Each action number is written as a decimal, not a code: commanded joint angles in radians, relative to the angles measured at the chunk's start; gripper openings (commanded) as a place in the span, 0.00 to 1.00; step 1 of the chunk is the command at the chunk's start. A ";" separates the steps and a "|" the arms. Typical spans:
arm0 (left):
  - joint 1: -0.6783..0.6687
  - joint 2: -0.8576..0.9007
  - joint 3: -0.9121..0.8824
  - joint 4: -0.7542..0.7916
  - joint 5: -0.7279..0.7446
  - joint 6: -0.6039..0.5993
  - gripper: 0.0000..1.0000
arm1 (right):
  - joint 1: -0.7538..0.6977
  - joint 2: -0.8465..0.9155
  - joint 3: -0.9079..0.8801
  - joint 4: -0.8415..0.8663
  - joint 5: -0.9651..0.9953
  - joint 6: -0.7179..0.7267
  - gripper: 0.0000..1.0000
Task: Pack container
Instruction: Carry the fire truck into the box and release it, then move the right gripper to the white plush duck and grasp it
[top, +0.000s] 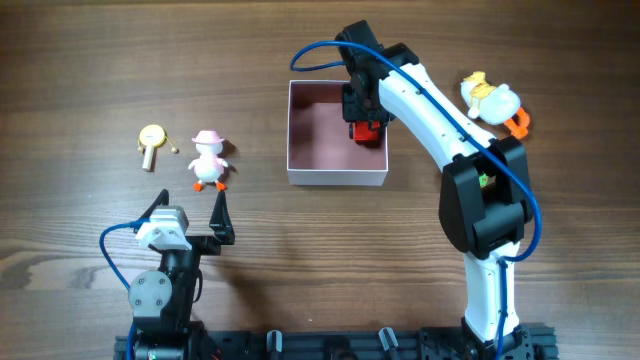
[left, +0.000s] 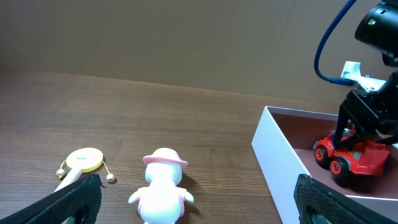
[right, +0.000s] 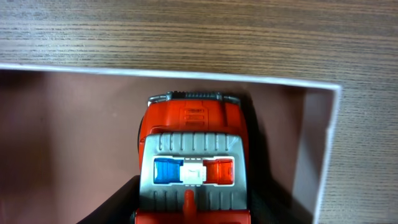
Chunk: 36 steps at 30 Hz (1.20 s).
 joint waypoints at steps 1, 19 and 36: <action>0.008 -0.002 -0.009 0.000 -0.010 0.008 1.00 | -0.002 0.016 -0.002 0.008 0.028 -0.010 0.53; 0.008 -0.002 -0.009 0.000 -0.010 0.008 1.00 | -0.002 -0.001 0.227 -0.066 0.028 -0.041 0.67; 0.008 -0.002 -0.009 0.000 -0.010 0.008 1.00 | -0.259 -0.151 0.466 -0.479 0.155 -0.210 1.00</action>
